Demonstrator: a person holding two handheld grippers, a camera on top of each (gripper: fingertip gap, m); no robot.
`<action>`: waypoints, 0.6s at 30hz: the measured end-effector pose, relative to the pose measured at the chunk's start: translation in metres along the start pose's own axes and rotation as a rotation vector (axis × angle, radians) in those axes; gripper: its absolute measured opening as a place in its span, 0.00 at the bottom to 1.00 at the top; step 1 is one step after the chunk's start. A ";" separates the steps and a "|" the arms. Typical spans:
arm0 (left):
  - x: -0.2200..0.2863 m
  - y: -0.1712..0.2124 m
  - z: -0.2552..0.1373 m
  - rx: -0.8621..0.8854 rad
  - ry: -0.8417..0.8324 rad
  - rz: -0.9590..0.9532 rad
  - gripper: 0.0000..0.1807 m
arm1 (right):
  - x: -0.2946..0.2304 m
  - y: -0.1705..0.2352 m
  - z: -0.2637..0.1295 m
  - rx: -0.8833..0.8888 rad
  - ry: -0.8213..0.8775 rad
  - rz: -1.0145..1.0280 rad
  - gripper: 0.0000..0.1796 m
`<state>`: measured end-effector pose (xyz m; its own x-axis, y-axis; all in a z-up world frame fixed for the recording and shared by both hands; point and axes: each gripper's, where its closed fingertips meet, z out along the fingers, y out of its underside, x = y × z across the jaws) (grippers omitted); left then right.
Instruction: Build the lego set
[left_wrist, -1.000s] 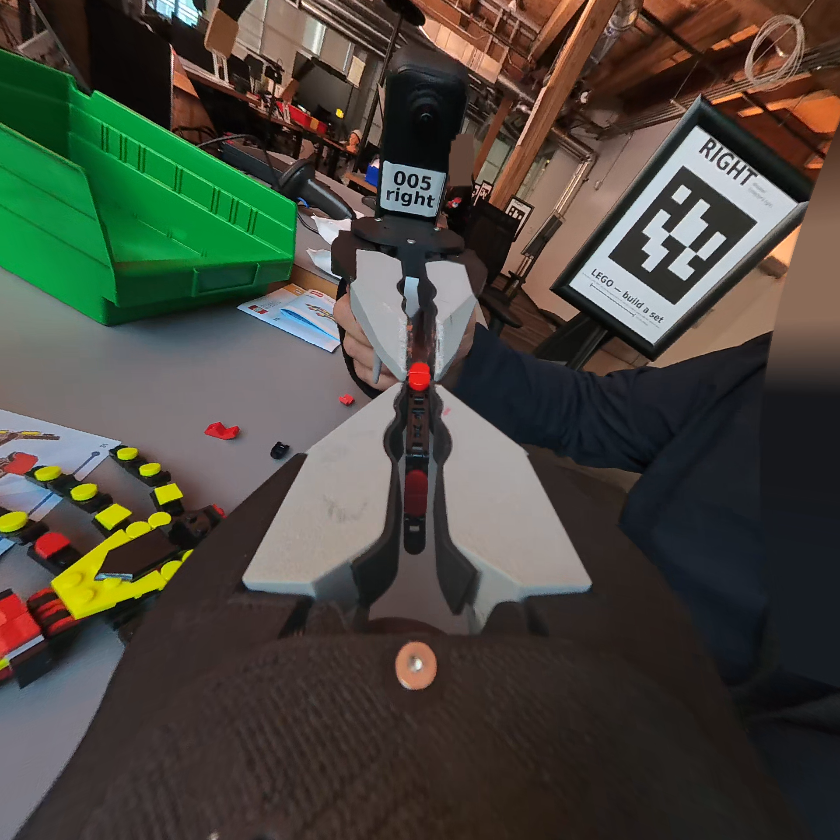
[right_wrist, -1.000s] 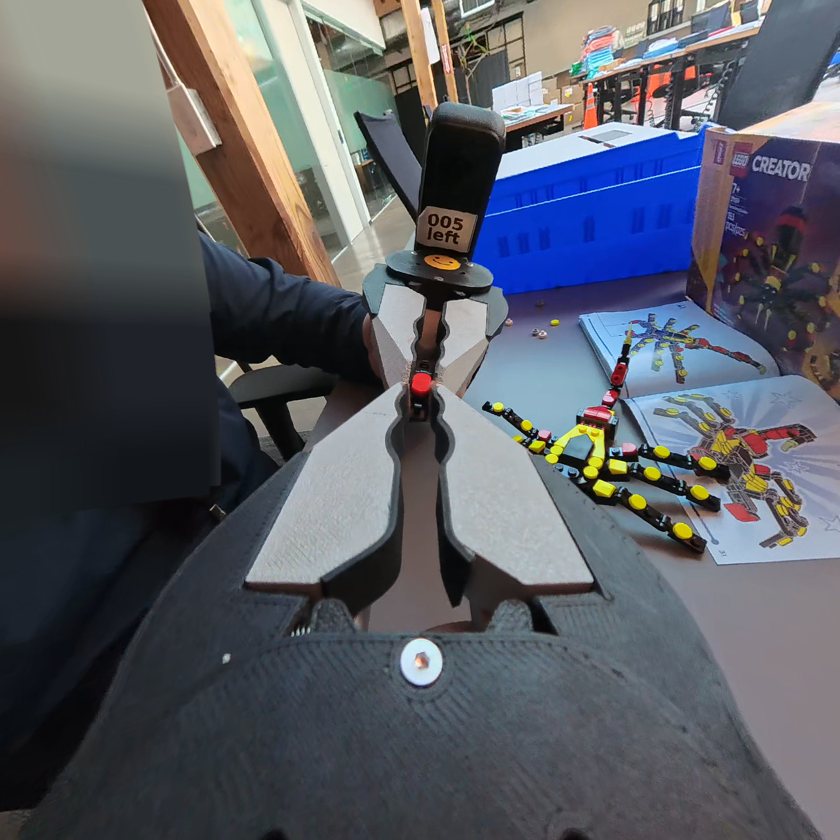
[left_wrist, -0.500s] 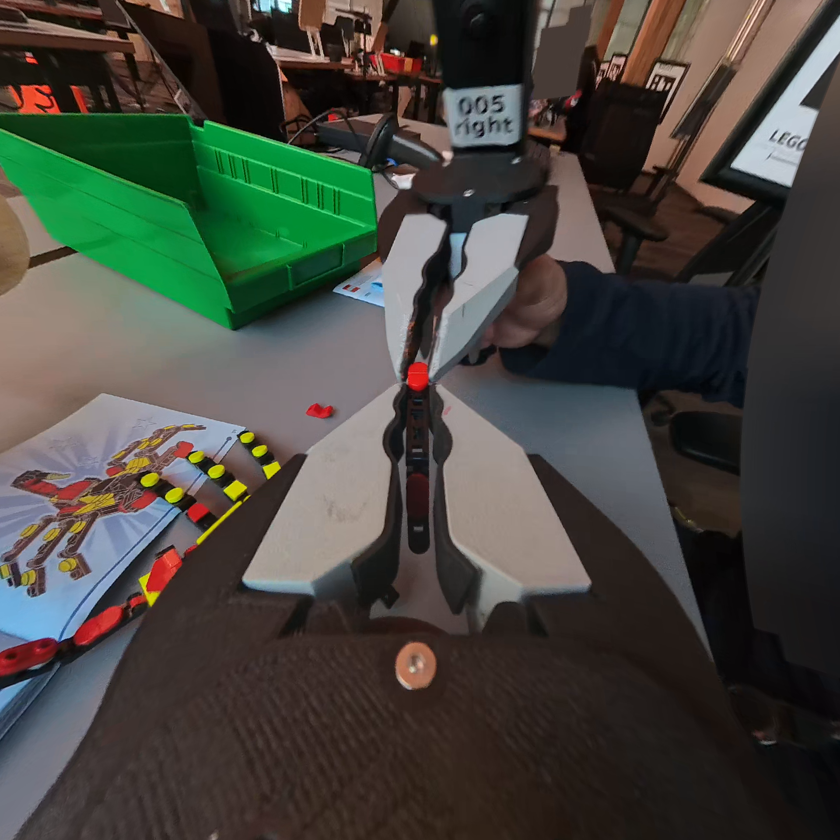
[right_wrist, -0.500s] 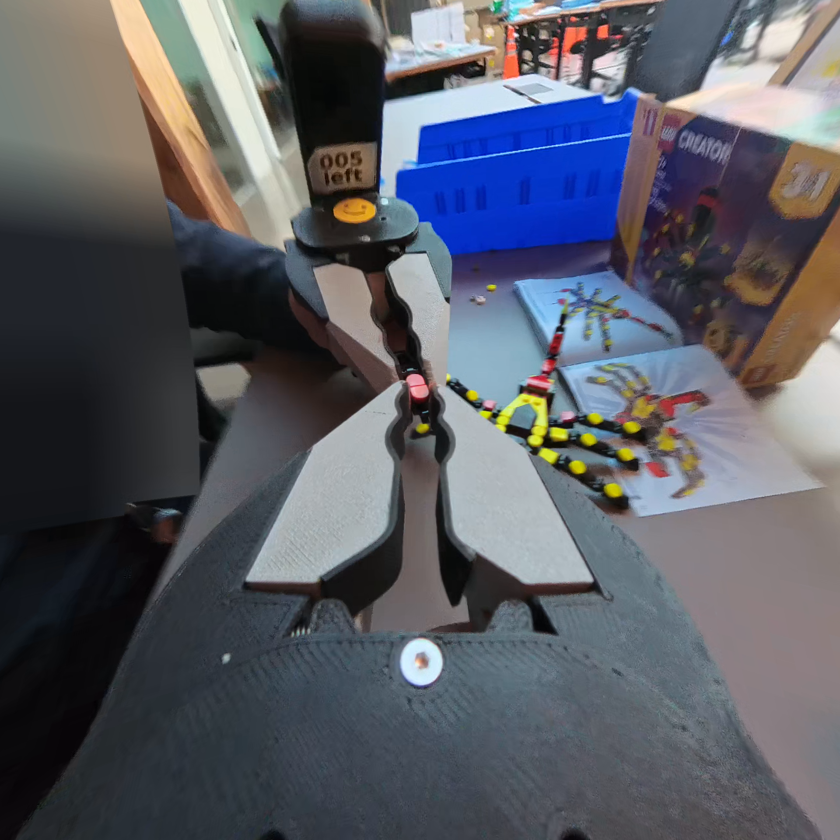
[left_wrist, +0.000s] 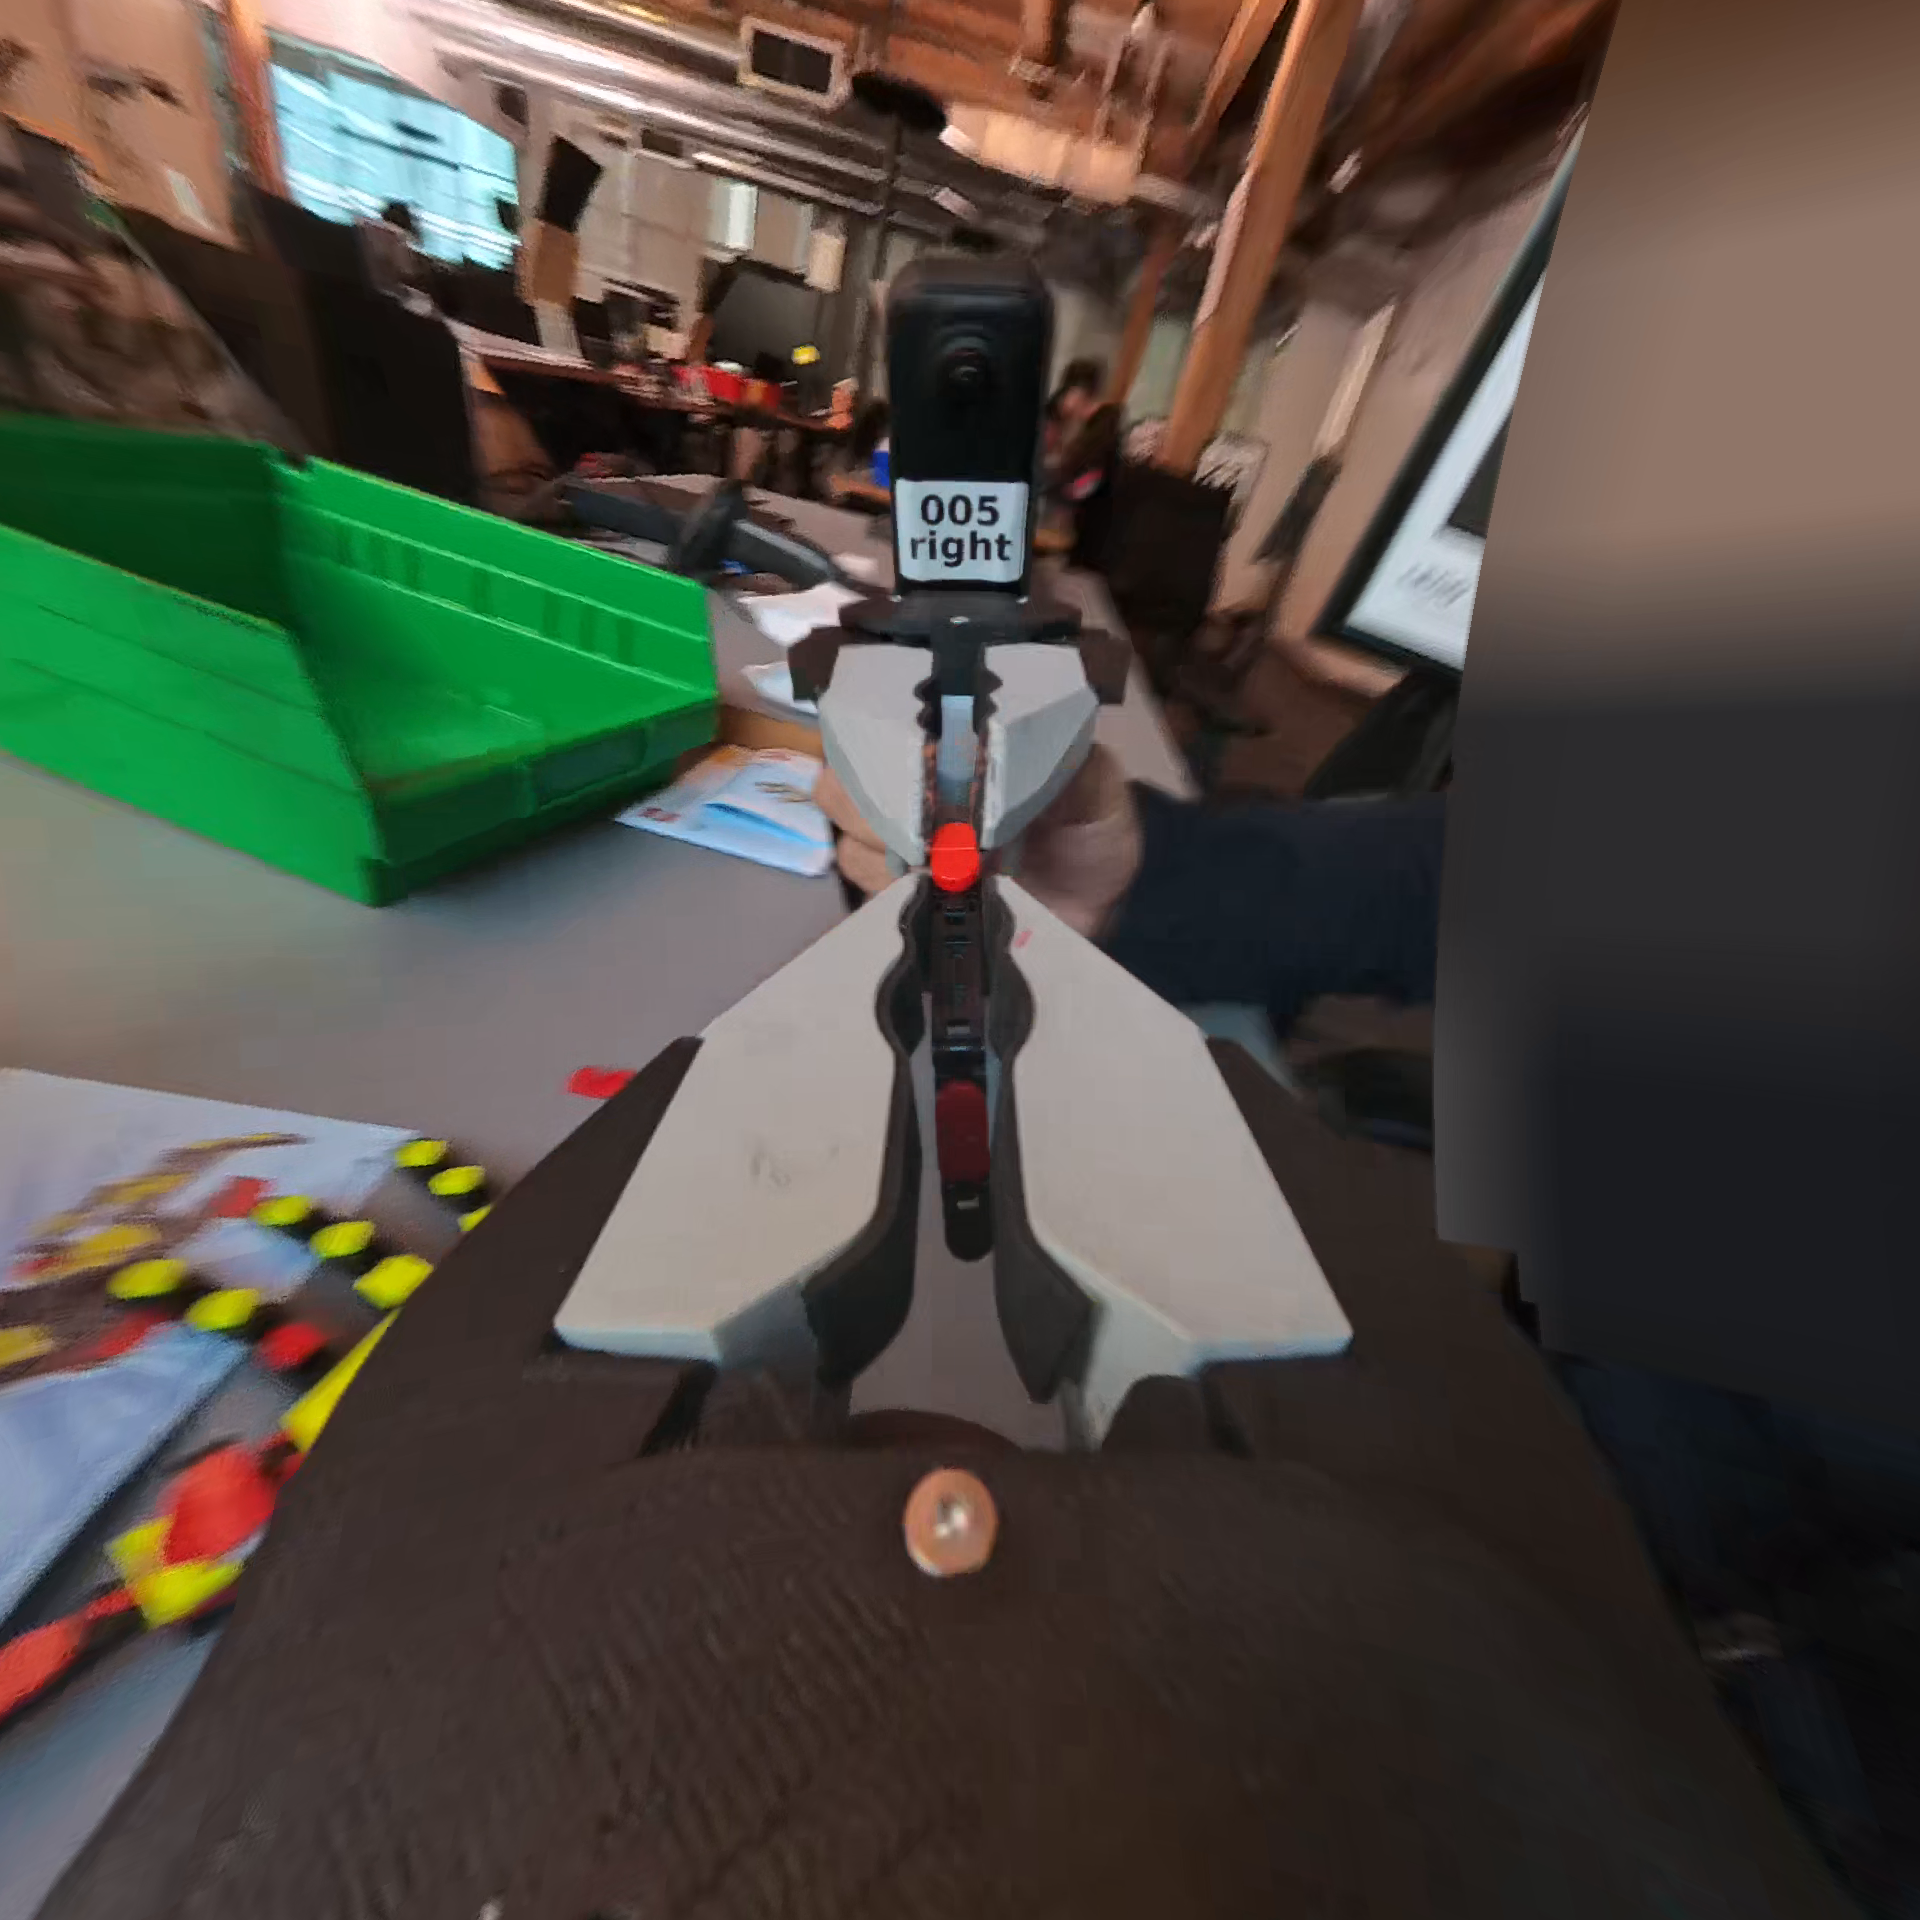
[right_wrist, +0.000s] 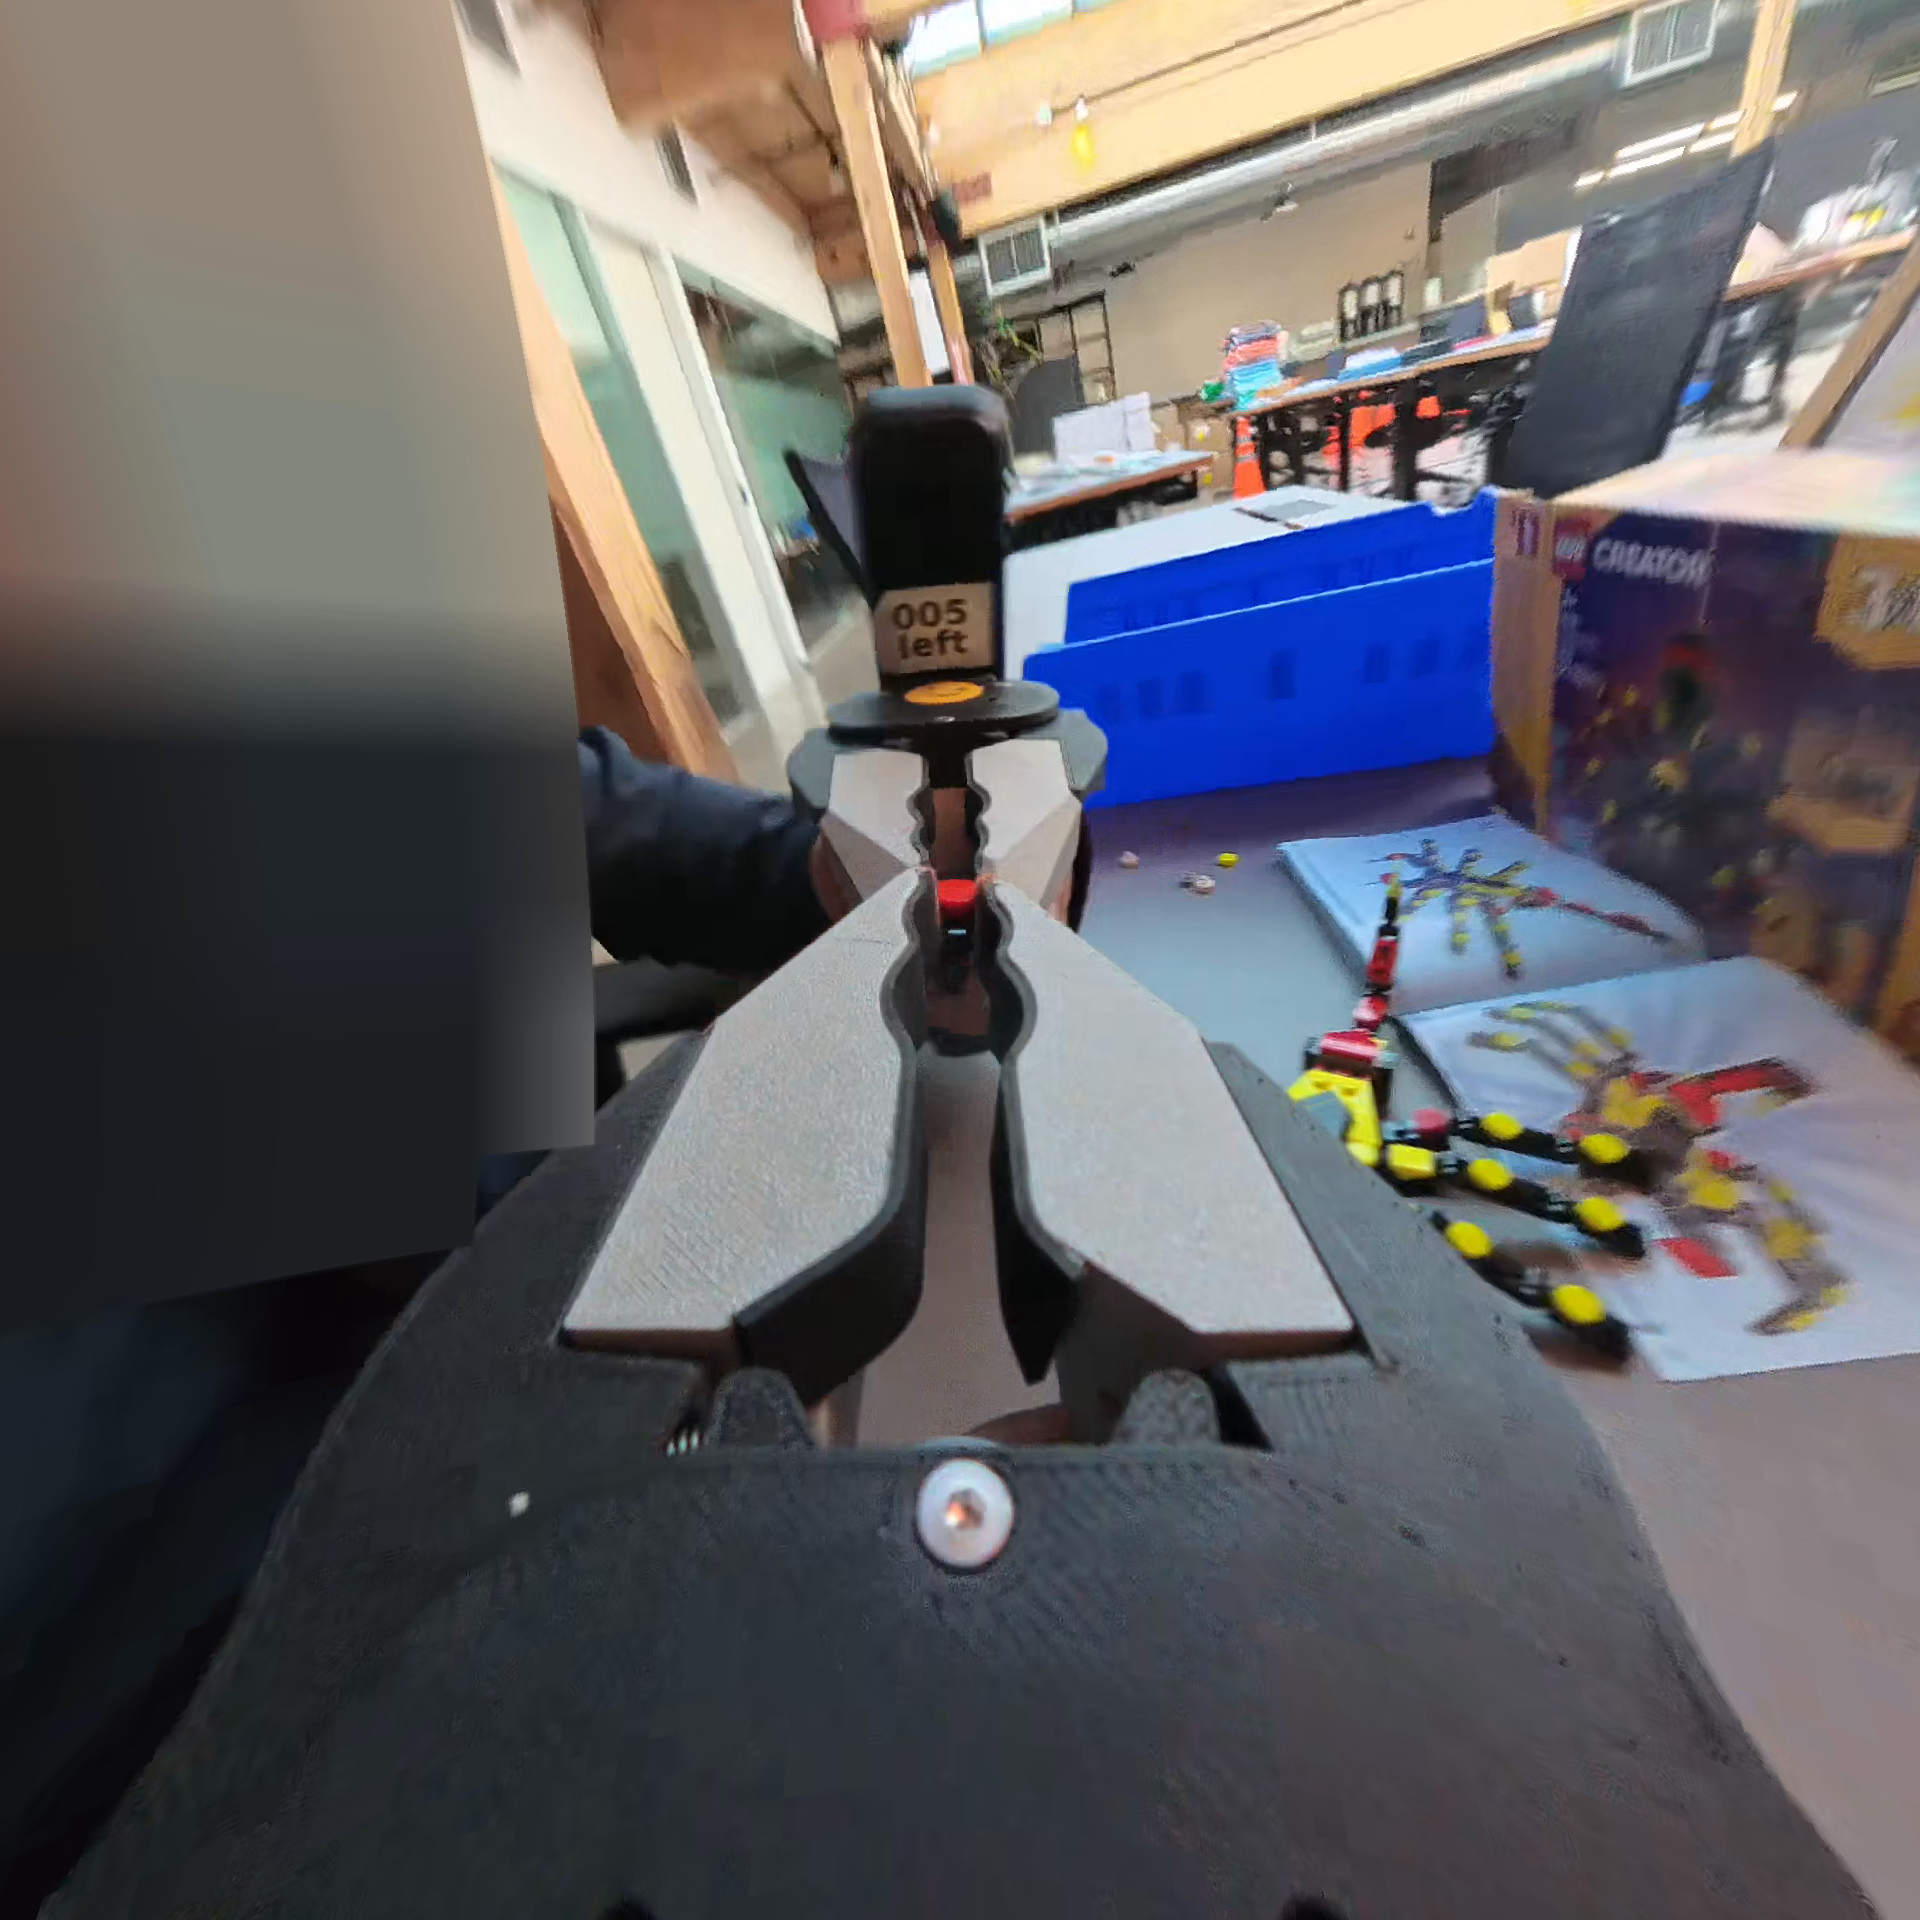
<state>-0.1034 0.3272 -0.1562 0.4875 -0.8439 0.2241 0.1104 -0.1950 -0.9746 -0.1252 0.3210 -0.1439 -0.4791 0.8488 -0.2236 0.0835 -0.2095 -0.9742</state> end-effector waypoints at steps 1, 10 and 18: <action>-0.004 0.001 -0.002 -0.020 -0.058 0.091 0.03 | 0.002 0.000 0.002 0.035 -0.025 0.076 0.02; -0.005 0.018 0.005 -0.101 -0.077 0.103 0.02 | 0.026 -0.002 -0.020 -0.008 0.091 0.055 0.00; -0.014 0.028 0.004 -0.137 -0.073 0.016 0.02 | 0.008 0.018 -0.009 -0.225 0.085 -0.117 0.03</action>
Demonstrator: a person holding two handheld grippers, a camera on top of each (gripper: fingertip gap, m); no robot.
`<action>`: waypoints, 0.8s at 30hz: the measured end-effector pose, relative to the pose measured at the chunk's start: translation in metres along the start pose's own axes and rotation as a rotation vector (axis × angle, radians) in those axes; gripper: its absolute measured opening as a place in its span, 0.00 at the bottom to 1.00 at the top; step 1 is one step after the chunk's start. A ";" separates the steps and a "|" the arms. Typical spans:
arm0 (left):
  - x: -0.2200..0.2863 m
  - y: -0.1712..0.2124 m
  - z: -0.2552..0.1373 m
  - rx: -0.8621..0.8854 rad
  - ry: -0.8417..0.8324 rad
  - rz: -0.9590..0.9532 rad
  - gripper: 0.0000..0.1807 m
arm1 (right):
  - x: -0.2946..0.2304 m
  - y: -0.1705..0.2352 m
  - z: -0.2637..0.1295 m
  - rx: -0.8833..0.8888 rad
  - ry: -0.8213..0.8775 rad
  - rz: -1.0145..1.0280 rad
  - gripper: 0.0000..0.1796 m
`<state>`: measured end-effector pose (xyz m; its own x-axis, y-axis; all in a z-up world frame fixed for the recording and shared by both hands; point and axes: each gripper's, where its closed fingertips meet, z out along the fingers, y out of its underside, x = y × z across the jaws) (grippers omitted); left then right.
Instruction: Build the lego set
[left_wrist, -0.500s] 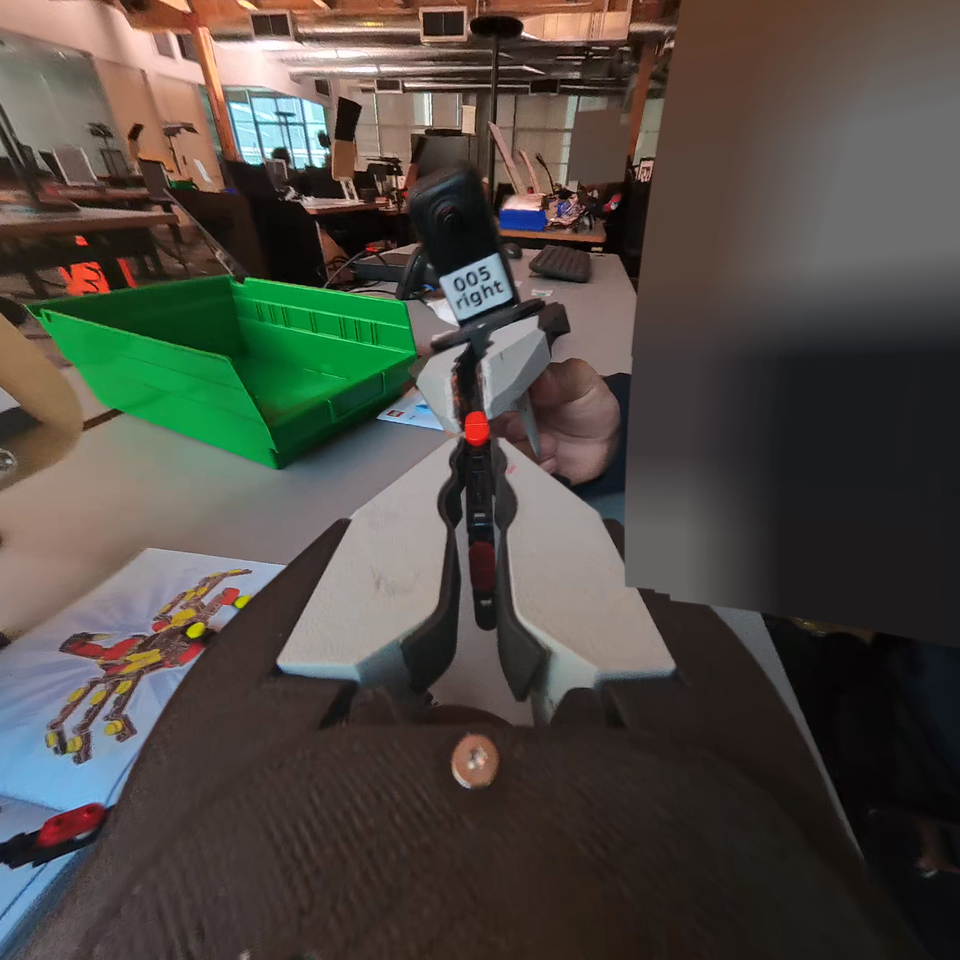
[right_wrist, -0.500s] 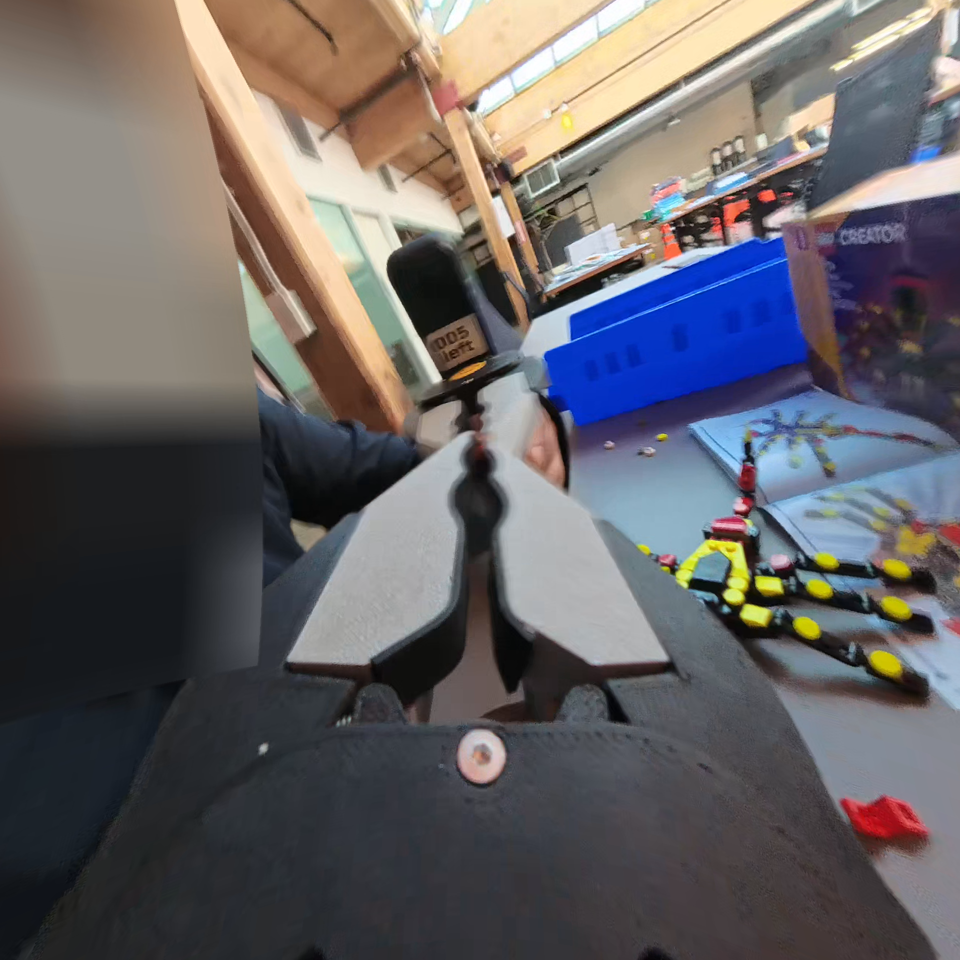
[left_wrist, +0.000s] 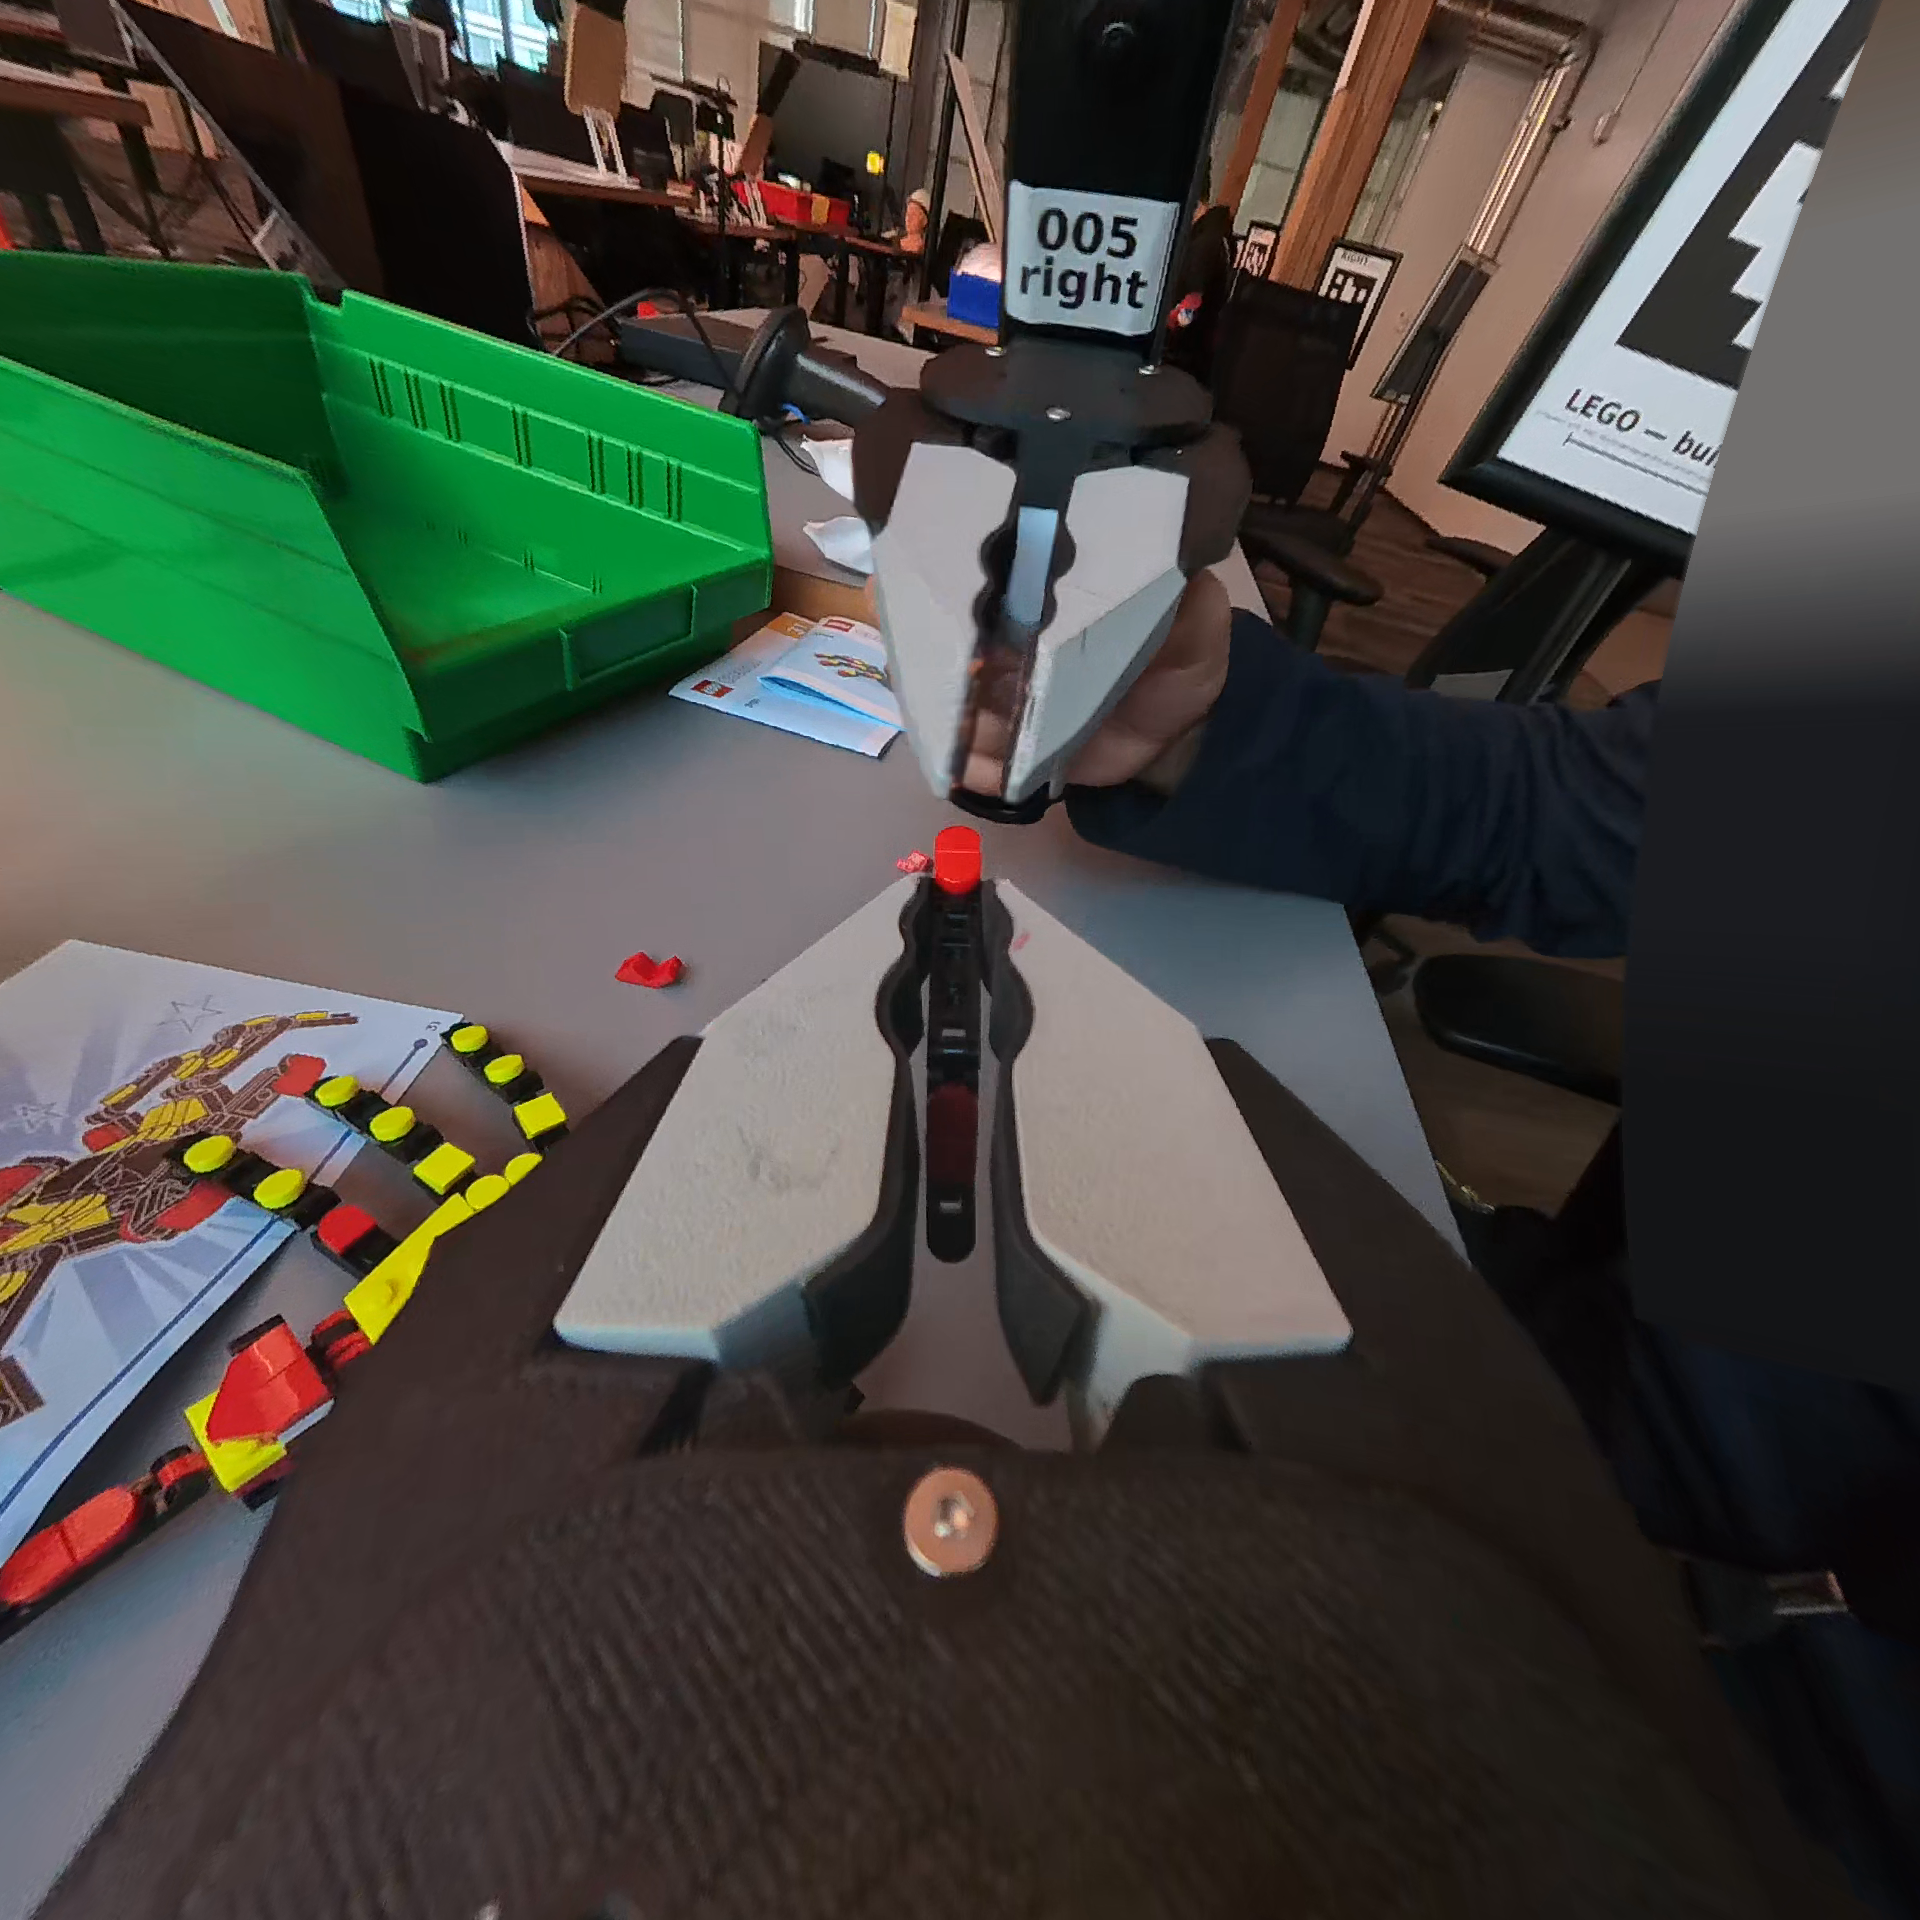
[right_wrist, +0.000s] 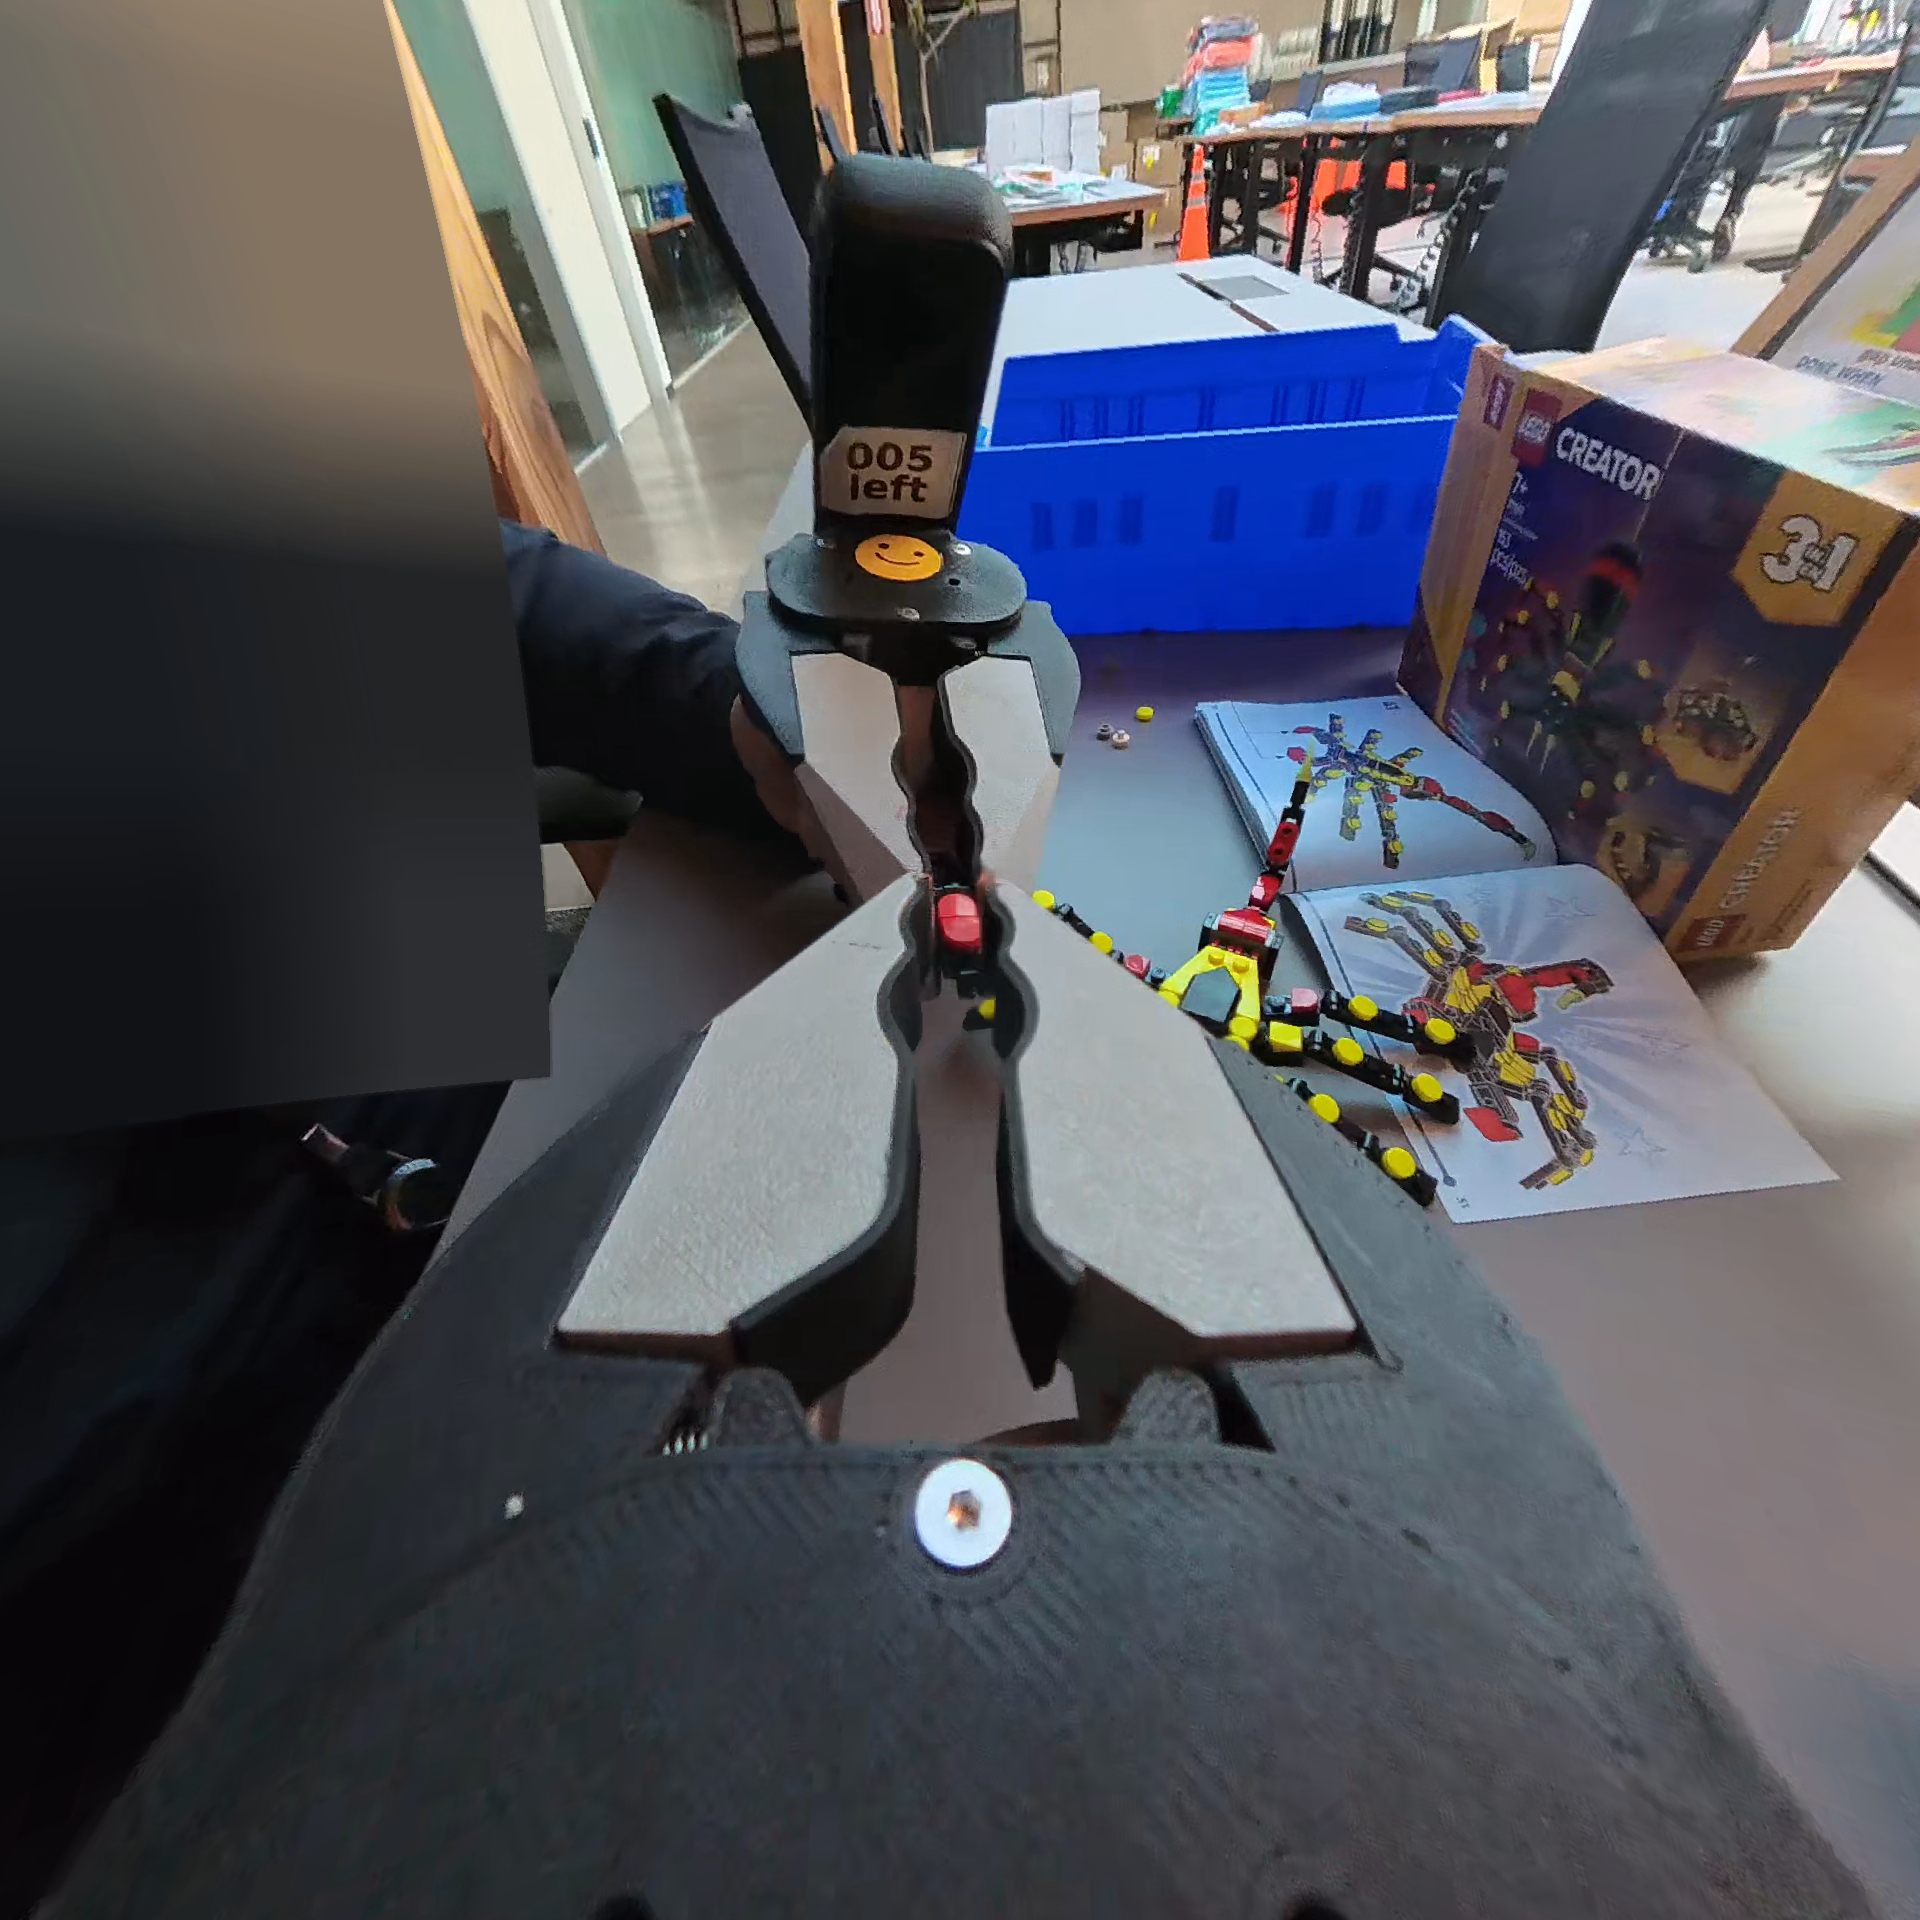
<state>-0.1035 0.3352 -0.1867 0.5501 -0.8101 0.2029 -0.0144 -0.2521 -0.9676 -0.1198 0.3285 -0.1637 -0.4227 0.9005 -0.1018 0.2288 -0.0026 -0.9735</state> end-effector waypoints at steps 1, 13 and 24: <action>0.001 0.000 0.001 -0.002 -0.001 0.009 0.02 | 0.000 0.002 0.001 -0.016 0.006 -0.008 0.03; 0.002 -0.003 -0.002 0.012 0.000 0.019 0.02 | 0.000 0.008 0.006 -0.051 0.046 -0.110 0.02; 0.012 -0.014 -0.004 0.058 0.021 0.078 0.02 | -0.009 -0.004 0.004 0.051 -0.043 -0.019 0.02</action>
<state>-0.1005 0.3269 -0.1703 0.5320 -0.8369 0.1291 -0.0077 -0.1572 -0.9875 -0.1204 0.3184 -0.1593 -0.4640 0.8812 -0.0909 0.1757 -0.0090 -0.9844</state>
